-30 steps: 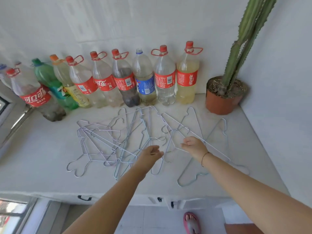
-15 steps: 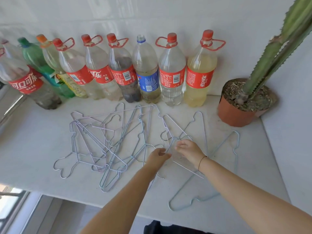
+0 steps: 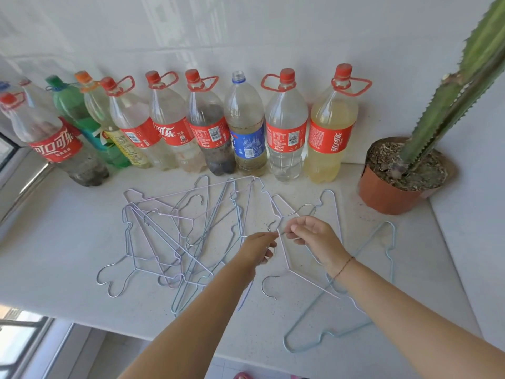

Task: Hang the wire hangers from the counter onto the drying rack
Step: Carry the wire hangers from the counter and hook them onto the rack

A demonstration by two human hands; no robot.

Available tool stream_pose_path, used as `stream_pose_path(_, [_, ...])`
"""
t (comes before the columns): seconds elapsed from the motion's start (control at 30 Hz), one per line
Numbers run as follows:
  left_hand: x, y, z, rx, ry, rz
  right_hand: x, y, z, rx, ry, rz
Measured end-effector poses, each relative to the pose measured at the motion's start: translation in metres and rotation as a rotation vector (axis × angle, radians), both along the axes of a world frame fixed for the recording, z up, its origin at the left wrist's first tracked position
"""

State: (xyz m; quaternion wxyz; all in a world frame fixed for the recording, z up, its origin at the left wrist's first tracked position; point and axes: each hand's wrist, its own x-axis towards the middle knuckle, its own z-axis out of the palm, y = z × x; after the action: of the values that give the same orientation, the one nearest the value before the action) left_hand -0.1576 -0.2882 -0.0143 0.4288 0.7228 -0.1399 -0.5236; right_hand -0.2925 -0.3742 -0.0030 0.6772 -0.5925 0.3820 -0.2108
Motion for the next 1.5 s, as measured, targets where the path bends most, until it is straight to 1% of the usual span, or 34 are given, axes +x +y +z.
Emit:
stream_pose_path(0.27, [0.017, 0.011, 0.023, -0.119, -0.032, 0.021, 0.009, 0.010, 0.013, 0.050, -0.078, -0.106])
stream_pose_path(0.43, [0.010, 0.024, 0.032, -0.180, 0.062, 0.052, 0.014, 0.019, 0.015, 0.084, -0.049, -0.156])
stream_pose_path(0.53, [0.002, 0.037, 0.031, -0.175, 0.058, 0.003, 0.022, 0.026, 0.014, 0.095, -0.038, -0.163])
stream_pose_path(0.63, [0.003, 0.047, 0.034, -0.220, 0.091, 0.008, 0.028, 0.034, 0.013, 0.128, -0.063, -0.186])
stream_pose_path(0.77, [0.026, 0.060, 0.045, -0.275, 0.140, 0.048, 0.033, 0.045, 0.015, 0.170, -0.089, -0.214])
stream_pose_path(0.9, [0.057, 0.078, 0.056, -0.322, 0.132, 0.099, 0.040, 0.049, 0.016, 0.196, -0.087, -0.289])
stream_pose_path(0.97, [0.076, 0.090, 0.060, -0.339, 0.115, 0.138, 0.047, 0.051, 0.014, 0.220, -0.066, -0.286])
stream_pose_path(1.1, [0.113, 0.120, 0.067, -0.360, 0.084, 0.270, 0.072, 0.062, 0.001, 0.255, -0.016, -0.192])
stream_pose_path(1.2, [0.142, 0.144, 0.072, -0.382, 0.056, 0.388, 0.103, 0.076, -0.003, 0.231, 0.039, -0.080])
stream_pose_path(1.4, [0.193, 0.202, 0.076, -0.388, -0.005, 0.555, 0.175, 0.115, -0.020, 0.035, 0.186, 0.226])
stream_pose_path(1.5, [0.209, 0.232, 0.074, -0.395, -0.022, 0.618, 0.211, 0.138, -0.034, -0.160, 0.284, 0.414])
